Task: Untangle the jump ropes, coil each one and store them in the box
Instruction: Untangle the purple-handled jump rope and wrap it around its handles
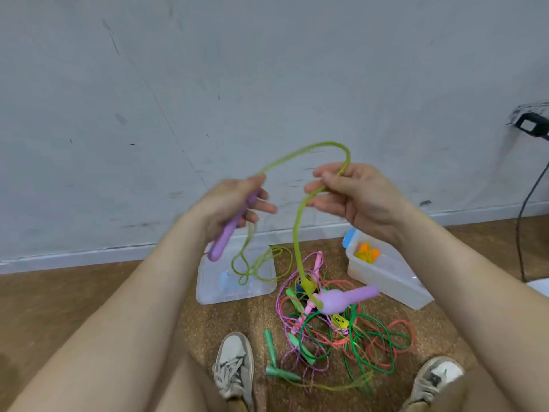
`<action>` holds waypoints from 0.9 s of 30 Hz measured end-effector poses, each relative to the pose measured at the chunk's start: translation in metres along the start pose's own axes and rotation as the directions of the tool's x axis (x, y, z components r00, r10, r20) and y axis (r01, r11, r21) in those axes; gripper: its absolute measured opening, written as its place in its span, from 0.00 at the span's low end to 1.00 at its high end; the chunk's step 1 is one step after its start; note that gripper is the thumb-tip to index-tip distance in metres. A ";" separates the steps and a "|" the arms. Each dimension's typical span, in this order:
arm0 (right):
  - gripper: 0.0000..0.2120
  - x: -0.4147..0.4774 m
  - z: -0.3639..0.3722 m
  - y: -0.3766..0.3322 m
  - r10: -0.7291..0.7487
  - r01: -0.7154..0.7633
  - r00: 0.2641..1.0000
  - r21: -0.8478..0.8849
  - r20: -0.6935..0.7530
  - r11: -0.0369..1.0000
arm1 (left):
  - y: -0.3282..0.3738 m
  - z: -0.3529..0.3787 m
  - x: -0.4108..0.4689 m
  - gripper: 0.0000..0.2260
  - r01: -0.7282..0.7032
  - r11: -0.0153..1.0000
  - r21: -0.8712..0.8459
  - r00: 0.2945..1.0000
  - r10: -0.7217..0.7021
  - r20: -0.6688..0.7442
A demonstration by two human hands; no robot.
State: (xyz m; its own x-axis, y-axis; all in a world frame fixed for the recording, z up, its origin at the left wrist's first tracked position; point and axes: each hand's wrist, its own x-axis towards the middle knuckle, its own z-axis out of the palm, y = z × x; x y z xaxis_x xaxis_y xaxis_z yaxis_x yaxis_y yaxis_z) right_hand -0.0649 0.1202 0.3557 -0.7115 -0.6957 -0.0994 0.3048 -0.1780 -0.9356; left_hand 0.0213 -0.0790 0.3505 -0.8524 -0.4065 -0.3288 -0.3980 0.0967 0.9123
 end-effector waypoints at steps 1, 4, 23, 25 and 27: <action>0.04 0.001 0.000 -0.005 -0.021 0.024 0.999 0.100 -0.037 0.995 | -0.001 0.010 -0.006 0.17 0.011 0.999 -0.039 0.991 -0.006 0.136; 0.04 0.005 -0.003 -0.012 -0.044 0.083 0.986 0.248 -0.161 0.965 | -0.003 0.042 -0.020 0.23 0.115 0.922 -0.370 0.895 0.065 0.441; 0.35 0.007 0.018 0.043 0.310 -0.311 0.939 -0.011 0.147 0.950 | 0.017 0.035 -0.002 0.10 -0.024 0.563 -0.826 0.981 0.171 0.088; 0.30 0.000 0.021 0.053 0.357 -0.351 0.875 -0.079 0.328 0.933 | 0.017 0.030 0.001 0.10 -0.046 0.524 -0.850 0.987 0.157 0.044; 0.17 -0.008 0.023 0.061 0.359 -0.309 0.852 -0.187 0.381 0.933 | 0.017 0.025 0.002 0.09 -0.080 0.510 -0.857 0.990 0.144 -0.007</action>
State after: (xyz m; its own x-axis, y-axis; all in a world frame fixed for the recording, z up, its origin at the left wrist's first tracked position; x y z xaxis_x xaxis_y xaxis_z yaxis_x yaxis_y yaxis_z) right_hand -0.0261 0.0987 0.3077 -0.2561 -0.9217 -0.2913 0.3856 0.1789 -0.9051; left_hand 0.0040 -0.0550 0.3594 -0.8985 -0.3944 -0.1927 0.1556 -0.6966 0.7004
